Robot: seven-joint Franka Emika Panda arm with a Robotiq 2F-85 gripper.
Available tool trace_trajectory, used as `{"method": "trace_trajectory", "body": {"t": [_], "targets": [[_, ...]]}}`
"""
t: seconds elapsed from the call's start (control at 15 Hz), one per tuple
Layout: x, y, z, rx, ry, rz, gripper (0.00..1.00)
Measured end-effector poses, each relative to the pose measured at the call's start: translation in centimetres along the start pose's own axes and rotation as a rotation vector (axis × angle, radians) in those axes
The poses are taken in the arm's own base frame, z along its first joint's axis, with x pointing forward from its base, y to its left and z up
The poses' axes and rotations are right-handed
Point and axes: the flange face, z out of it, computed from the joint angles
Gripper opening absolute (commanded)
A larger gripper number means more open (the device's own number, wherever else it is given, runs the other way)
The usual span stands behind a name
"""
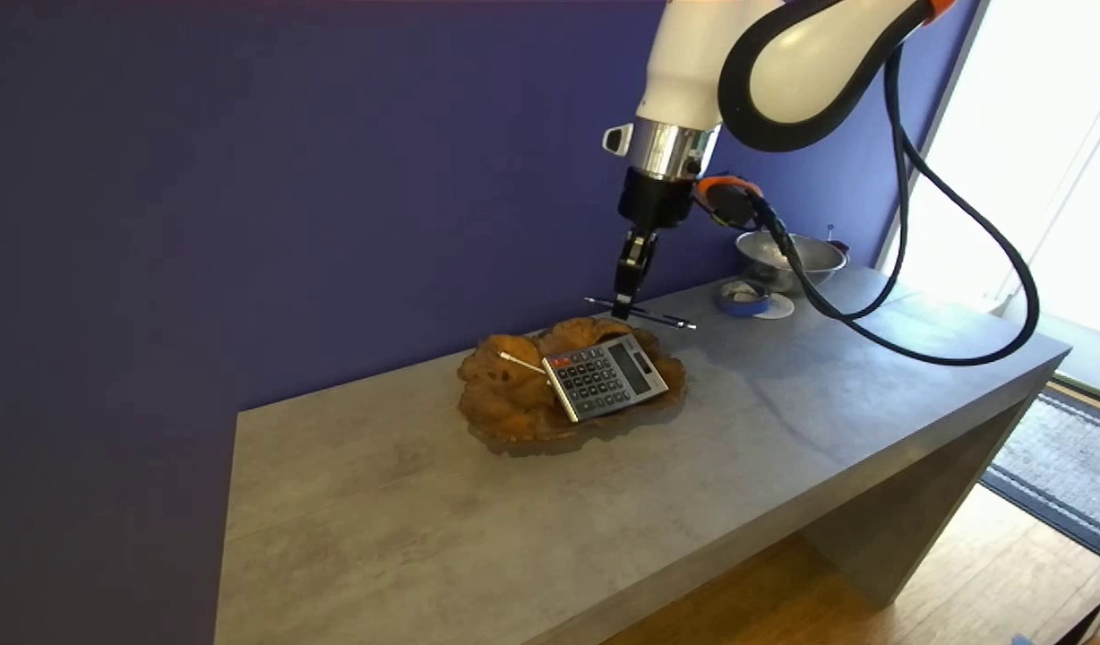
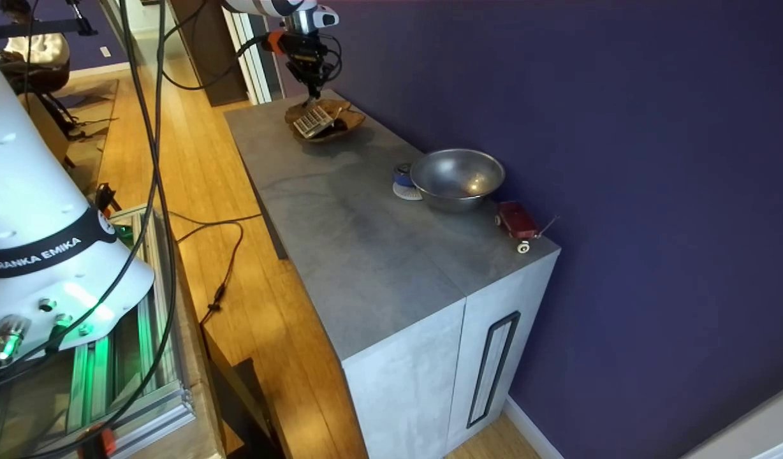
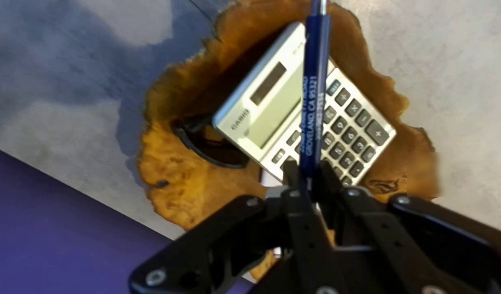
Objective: Pick up the black pen from the silver bowl and put it in the brown bowl
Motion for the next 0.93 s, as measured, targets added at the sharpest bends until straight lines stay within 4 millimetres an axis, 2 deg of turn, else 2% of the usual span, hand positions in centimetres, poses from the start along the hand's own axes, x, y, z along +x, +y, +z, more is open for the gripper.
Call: {"method": "trace_trajectory", "body": {"t": [0.2,0.27,0.4,0.47,0.53,0.67,0.8,0.93], "targets": [[3.3,-2.9,0.3,-0.002,-0.029,-0.159,0.03],[4.1,-3.5,0.4,-0.002,-0.043,-0.21,0.13],[5.3,-3.8,0.9,-0.005,-0.068,-0.292,0.13],[5.7,-3.7,1.2,-0.004,-0.071,-0.307,0.13],[5.9,-3.6,1.4,-0.004,-0.07,-0.314,0.03],[6.1,-3.5,1.7,0.005,-0.062,-0.326,0.03],[6.5,-4.5,1.9,0.024,-0.007,-0.376,0.03],[6.9,-6.3,2.6,0.024,0.026,-0.474,0.03]]}}
